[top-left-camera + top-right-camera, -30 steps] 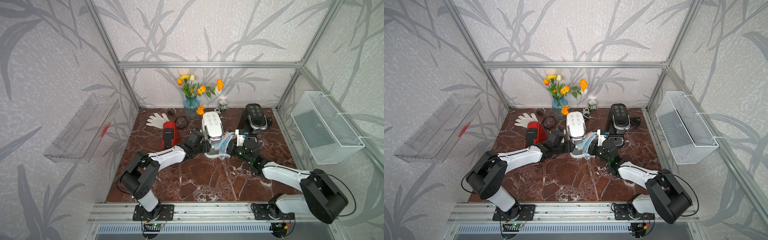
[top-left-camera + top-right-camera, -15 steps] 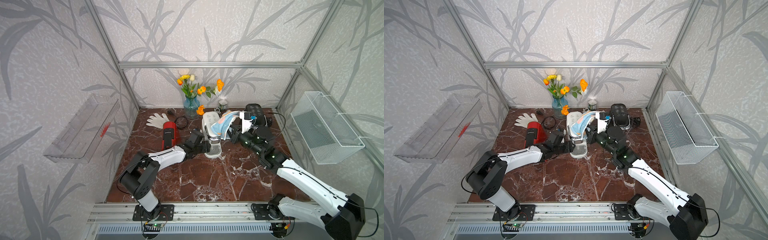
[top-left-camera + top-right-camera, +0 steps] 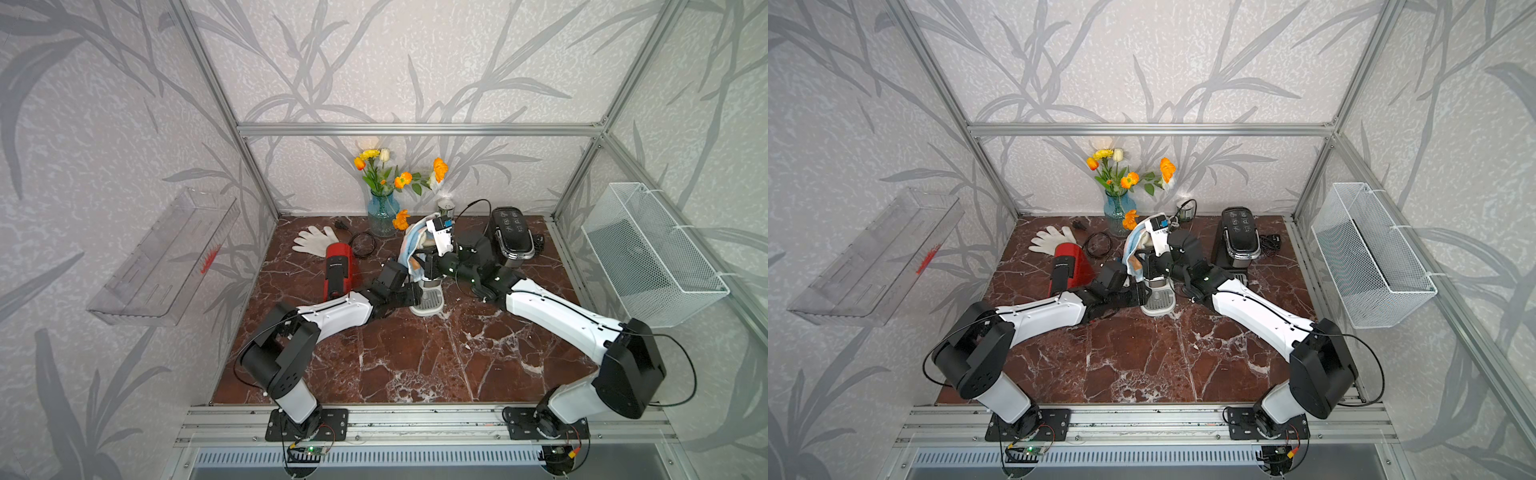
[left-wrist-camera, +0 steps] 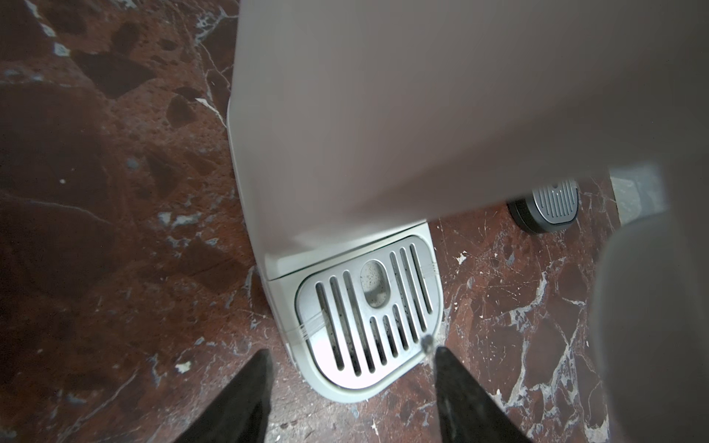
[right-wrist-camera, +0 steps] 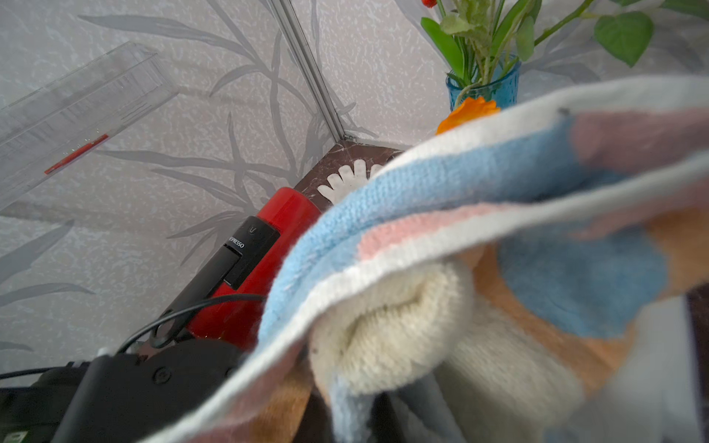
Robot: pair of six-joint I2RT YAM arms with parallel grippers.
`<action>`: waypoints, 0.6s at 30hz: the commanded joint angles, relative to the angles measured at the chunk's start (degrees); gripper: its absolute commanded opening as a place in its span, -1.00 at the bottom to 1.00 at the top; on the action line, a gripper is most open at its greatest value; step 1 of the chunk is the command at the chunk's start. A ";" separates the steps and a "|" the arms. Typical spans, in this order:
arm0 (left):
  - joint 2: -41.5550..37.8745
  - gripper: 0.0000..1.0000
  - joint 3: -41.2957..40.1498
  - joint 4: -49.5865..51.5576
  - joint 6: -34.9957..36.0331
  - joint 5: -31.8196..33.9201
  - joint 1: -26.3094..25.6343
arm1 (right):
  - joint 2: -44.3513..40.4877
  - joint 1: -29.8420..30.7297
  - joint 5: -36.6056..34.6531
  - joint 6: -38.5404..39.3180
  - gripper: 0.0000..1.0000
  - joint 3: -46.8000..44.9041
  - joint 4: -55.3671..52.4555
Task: Wipe the surface of a coffee machine
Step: Wipe the dirt from the surface of the coffee machine.
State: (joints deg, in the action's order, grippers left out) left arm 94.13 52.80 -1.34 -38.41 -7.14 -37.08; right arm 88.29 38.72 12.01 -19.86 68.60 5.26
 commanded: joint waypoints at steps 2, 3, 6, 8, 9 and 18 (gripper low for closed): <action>-2.54 0.31 -0.86 -1.49 0.18 0.10 -0.63 | 6.91 -0.04 -2.93 2.50 -1.00 5.11 -4.27; -2.98 0.31 -1.15 -1.51 0.18 0.18 -0.65 | 8.89 -0.11 -3.26 3.05 -1.00 7.15 -4.75; -3.94 0.30 -2.16 -1.80 0.01 0.54 -0.65 | 14.34 -0.52 -4.02 3.87 -1.00 11.91 -6.11; -4.62 0.31 -2.79 -1.90 -0.13 0.81 -0.62 | 16.42 -1.05 -4.21 3.67 -1.00 13.34 -5.50; -5.03 0.31 -3.17 -2.00 -0.17 0.97 -0.63 | 17.27 -1.38 -4.89 3.68 -1.00 13.86 -5.28; -6.24 0.31 -4.87 -2.13 0.05 1.52 -0.63 | 21.88 -6.20 -6.01 2.72 -1.00 15.12 -4.72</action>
State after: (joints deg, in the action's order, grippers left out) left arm 89.25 48.86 -2.87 -38.57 -6.35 -37.45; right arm 106.28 35.42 8.99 -16.95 86.52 8.62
